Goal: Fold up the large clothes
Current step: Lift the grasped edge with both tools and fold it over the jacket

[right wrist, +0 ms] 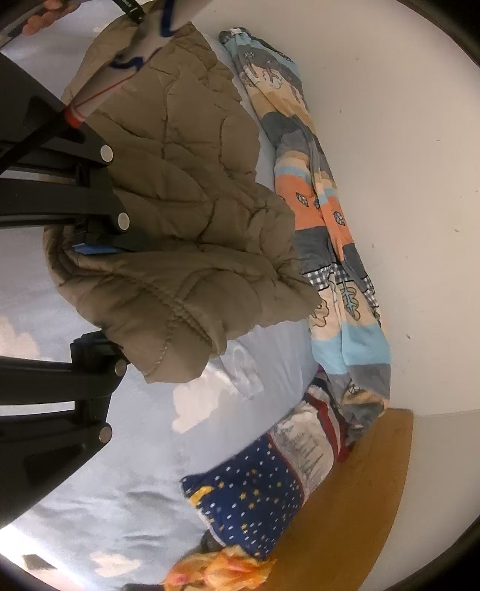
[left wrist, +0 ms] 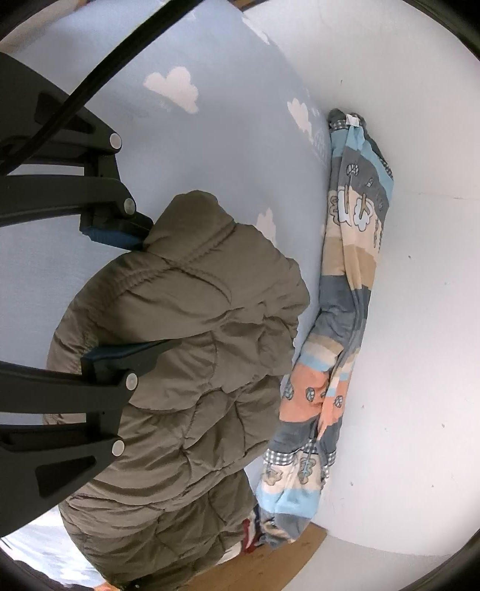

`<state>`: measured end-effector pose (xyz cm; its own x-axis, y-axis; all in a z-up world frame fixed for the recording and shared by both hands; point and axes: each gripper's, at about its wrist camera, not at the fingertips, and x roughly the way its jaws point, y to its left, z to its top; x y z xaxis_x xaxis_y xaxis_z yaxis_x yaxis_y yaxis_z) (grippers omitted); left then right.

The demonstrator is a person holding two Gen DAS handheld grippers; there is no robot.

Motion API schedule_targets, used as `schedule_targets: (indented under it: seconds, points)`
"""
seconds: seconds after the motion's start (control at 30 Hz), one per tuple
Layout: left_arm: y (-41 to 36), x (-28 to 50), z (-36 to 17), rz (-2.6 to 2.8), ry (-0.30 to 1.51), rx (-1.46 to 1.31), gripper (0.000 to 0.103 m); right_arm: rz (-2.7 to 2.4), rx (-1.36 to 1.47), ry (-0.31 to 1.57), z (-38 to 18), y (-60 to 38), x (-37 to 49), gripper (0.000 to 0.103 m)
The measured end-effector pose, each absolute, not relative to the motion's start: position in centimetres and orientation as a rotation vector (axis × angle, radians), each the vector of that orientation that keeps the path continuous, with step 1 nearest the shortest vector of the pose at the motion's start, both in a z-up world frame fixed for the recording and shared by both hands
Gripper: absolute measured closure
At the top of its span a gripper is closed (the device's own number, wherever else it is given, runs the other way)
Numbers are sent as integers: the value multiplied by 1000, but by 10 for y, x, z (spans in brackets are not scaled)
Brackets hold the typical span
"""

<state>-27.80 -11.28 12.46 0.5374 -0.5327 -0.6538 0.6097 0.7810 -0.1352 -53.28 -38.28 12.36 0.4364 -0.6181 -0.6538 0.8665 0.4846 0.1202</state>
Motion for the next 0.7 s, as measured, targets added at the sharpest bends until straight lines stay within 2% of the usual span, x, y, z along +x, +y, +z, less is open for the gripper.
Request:
schedule_targets:
  seconds: [0.4, 0.53, 0.7]
  points:
    - [-56, -325, 99, -668, 795, 127, 61, -966, 574, 601, 95, -314, -594, 70]
    - [-47, -314, 64, -658, 915, 94, 58, -964, 658, 640, 69, -315, -606, 69]
    - [-17, -286, 34, -668, 1107, -126, 40, -899, 949, 667, 14, -343, -630, 59]
